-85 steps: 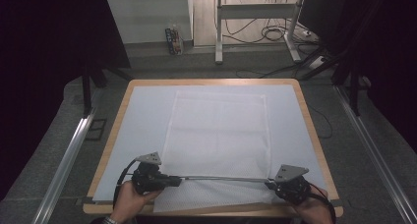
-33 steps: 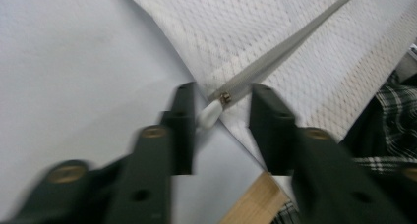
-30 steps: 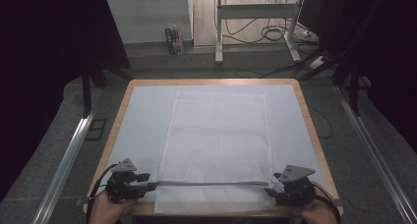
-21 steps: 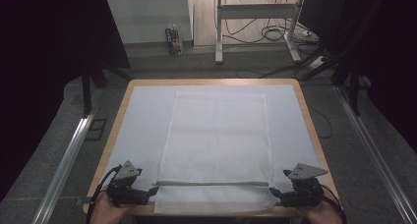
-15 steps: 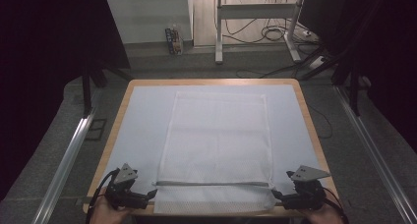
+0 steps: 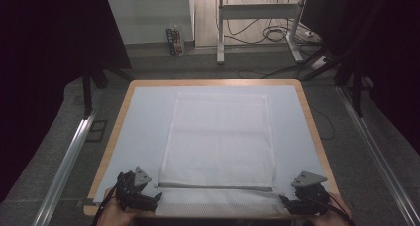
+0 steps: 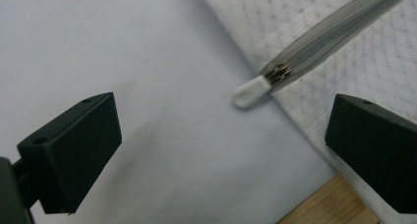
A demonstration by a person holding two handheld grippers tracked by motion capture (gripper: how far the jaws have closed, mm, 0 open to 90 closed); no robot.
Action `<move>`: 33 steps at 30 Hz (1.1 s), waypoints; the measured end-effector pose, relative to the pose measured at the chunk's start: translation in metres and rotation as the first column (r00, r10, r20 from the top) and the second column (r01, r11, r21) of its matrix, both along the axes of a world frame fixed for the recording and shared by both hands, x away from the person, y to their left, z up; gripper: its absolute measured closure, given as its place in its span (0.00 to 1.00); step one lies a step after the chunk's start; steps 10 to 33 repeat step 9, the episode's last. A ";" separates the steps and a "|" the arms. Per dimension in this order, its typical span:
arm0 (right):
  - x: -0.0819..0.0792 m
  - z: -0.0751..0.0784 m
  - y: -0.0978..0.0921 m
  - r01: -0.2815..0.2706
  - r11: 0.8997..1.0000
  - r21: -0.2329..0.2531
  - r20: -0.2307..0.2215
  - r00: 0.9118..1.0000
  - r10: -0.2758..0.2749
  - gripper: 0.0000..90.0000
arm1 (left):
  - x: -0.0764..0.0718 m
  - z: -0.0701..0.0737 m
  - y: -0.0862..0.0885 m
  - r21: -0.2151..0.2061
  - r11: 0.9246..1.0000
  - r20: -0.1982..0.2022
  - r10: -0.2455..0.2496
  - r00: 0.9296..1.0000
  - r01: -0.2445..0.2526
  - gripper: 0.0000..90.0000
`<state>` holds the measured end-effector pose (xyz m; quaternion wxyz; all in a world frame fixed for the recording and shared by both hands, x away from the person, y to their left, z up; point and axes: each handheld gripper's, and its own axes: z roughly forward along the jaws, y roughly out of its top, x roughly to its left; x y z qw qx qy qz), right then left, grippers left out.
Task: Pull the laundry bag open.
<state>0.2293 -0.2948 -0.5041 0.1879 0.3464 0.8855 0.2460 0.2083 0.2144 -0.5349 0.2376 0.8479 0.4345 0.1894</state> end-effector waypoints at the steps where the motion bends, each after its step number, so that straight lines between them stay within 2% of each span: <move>1: -0.002 0.001 -0.003 0.009 1.000 0.007 0.008 1.000 -0.009 0.24 | -0.001 0.001 0.001 0.002 1.000 0.006 0.000 1.000 0.000 0.01; 5: -0.008 0.005 -0.015 0.019 0.996 0.087 0.026 0.999 -0.022 0.19 | -0.003 0.003 0.006 -0.051 0.999 0.009 0.000 1.000 0.000 0.01; 8: -0.007 0.005 -0.016 0.016 0.993 0.120 0.030 0.999 -0.020 0.13 | -0.004 0.003 0.006 -0.066 0.998 0.008 -0.002 1.000 0.003 0.00; 33: -0.007 0.004 -0.016 0.015 0.992 0.122 0.031 0.999 -0.019 0.12 | -0.004 0.003 0.006 -0.061 0.998 0.006 -0.008 1.000 0.008 0.00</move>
